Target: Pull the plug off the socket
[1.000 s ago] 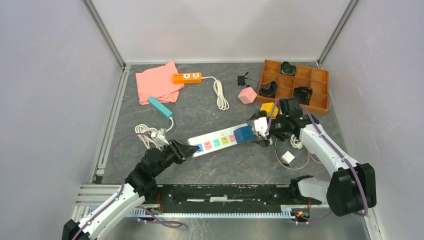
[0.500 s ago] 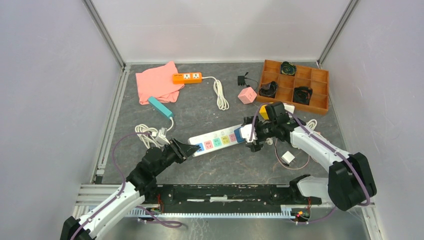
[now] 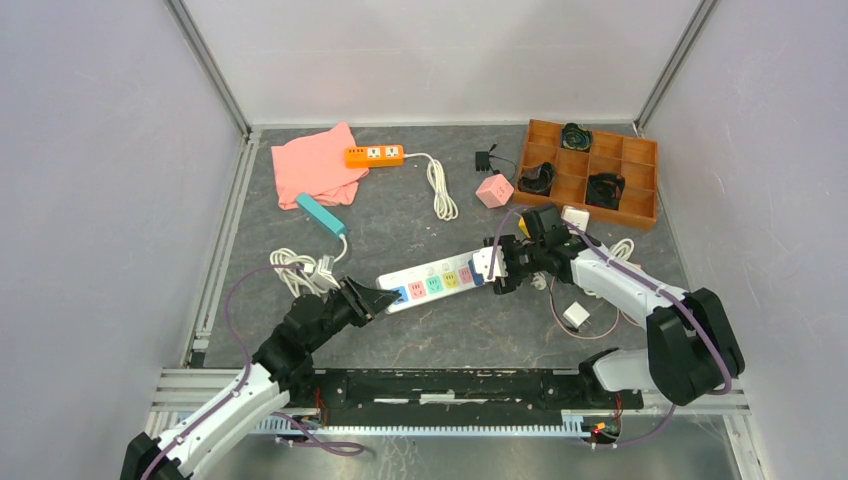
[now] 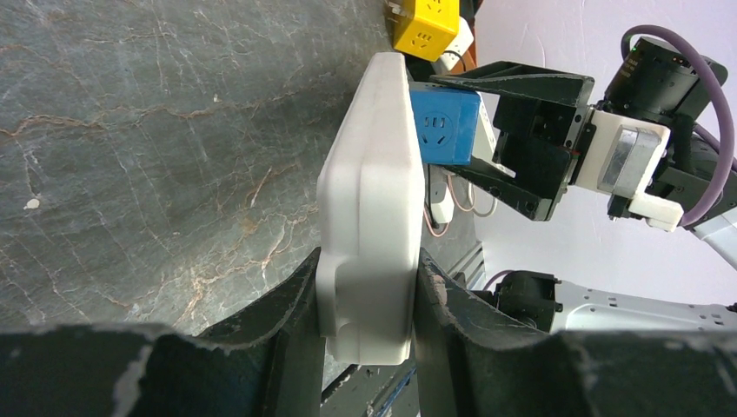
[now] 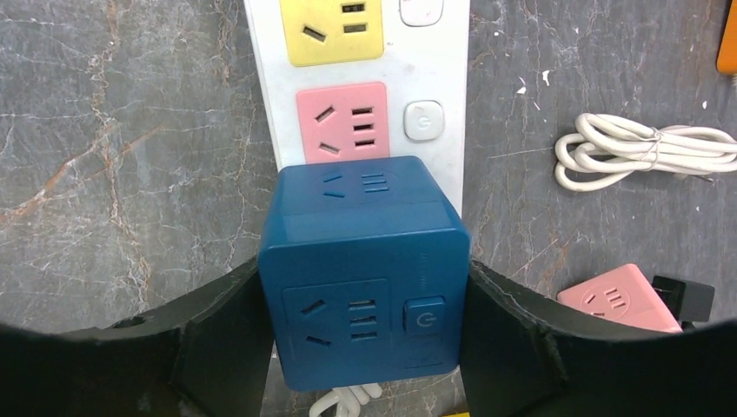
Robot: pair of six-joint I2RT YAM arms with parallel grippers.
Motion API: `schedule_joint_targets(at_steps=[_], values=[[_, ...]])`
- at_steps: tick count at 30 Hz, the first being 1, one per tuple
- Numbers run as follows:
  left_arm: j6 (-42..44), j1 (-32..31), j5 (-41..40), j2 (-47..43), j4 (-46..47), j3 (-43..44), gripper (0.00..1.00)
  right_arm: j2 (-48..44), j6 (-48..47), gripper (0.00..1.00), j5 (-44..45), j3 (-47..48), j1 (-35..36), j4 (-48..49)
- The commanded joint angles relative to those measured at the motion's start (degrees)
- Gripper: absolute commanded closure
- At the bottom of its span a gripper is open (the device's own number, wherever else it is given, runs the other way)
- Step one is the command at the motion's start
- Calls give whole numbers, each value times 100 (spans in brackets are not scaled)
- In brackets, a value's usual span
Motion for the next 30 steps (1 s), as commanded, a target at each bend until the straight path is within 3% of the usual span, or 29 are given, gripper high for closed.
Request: schedule_joint_targets(at_steps=[1, 3, 6, 8, 30], values=[[407, 19, -4, 84, -198, 73, 98, -1, 13, 32, -95, 67, 77, -77], [405, 22, -7, 86, -198, 57, 98, 3, -28, 44, -134, 130, 86, -165], [426, 19, -66, 80, -245, 70, 98, -7, -23, 81, -108, 287, 88, -292], [439, 23, -156, 49, -374, 87, 98, -42, 25, 98, -17, 438, 77, -428], [581, 23, -480, -282, -1164, 178, 98, -359, -973, 100, -1611, 938, -1074, -1858]])
